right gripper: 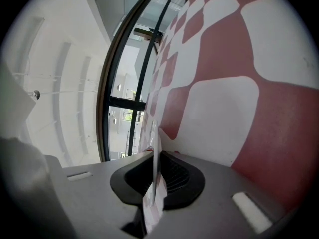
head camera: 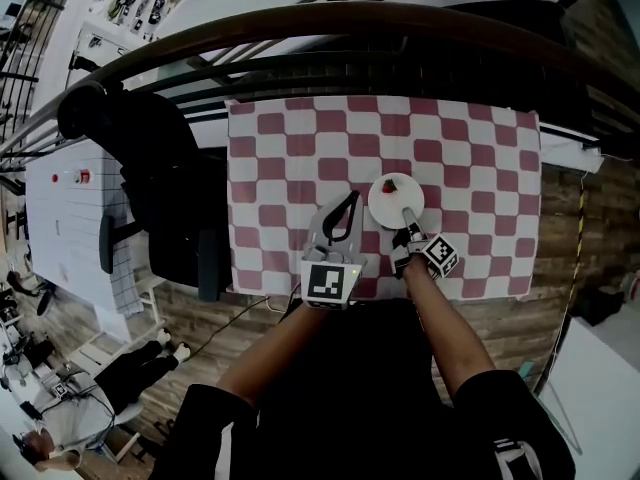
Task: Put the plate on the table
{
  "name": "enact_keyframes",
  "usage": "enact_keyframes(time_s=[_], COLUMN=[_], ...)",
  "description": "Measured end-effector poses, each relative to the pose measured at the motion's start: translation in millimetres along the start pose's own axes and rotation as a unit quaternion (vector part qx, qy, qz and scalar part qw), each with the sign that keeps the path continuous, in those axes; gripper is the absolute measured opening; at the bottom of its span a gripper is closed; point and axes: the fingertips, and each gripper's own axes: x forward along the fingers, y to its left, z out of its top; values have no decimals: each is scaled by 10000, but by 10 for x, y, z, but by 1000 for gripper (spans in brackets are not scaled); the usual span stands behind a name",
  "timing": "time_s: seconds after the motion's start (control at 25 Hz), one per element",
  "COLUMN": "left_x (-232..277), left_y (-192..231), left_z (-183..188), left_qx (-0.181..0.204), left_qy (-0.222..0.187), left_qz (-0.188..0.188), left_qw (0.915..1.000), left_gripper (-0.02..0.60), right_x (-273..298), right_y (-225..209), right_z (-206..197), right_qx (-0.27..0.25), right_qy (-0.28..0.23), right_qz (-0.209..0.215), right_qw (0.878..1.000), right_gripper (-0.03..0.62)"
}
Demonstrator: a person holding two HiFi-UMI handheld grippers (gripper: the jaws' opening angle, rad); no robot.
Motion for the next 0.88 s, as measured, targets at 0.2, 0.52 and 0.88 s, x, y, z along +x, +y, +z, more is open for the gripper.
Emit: enact_keyframes(time_s=[0.2,0.52,0.88], left_x=[-23,-24,-81], left_y=[-48,-220,-372], left_z=[10,109,138], left_qx=[-289,-280,-248], left_qy=[-179,-158,-182], left_qz=[-68,7,-12], left_qw=[9994,9995,9995], left_gripper=[9,9,9], right_x=[53,8,-147], right_y=[-93,-146,-67], right_z=[-3,-31,-63], right_qx=[299,51,192], right_qy=[257,628,817], right_qz=[-651,-1335,-1432], right_qw=[9971,9890,9861], right_gripper=[35,58,245])
